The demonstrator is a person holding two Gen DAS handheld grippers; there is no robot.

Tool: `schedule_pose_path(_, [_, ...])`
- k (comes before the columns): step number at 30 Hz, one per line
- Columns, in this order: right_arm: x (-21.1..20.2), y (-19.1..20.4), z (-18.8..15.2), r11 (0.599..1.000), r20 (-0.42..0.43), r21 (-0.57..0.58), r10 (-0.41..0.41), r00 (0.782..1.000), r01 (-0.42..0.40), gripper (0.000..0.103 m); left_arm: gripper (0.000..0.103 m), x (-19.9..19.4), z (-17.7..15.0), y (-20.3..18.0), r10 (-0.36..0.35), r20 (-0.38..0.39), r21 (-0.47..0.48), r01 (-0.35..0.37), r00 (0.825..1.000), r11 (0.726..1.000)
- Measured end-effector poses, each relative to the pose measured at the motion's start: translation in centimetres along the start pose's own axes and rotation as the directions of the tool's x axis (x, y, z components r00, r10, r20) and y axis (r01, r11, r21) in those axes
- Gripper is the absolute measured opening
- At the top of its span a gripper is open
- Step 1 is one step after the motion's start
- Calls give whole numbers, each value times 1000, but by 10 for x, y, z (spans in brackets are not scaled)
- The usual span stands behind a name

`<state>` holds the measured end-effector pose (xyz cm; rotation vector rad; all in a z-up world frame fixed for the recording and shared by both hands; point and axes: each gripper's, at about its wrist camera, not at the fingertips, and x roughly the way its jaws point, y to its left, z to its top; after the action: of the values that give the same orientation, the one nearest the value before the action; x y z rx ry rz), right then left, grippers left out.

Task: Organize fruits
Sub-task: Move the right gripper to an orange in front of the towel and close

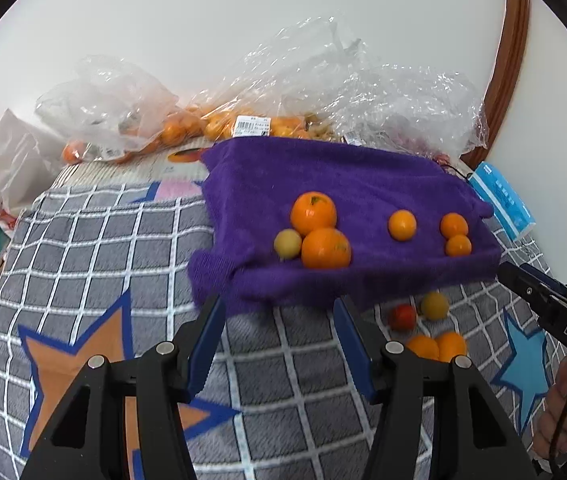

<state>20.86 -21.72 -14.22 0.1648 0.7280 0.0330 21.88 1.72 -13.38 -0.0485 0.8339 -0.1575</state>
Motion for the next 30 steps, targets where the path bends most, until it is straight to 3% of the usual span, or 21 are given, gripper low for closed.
schedule_pose_path(7, [-13,12,-14,999,-10,-52,-5,1000,4,57,55,-11,-12,9,9,-1,-23,-9,1000,1000])
schedule_pose_path(18, [-1,23,-29,995,-42,-97,-23,999,19,56,55,-2,-19,33,38,-41,-77,-41,998,996])
schedule_pose_path(21, [4,25,-31,996,-64,-93,4,998,-10,56,55,0,-19,37,41,-44,-87,-45,998,995])
schedule_pose_path(30, [18,42,-46,990,-102,-123,53,993,-65,41,55,3,-17,41,45,-56,-92,-50,997,995])
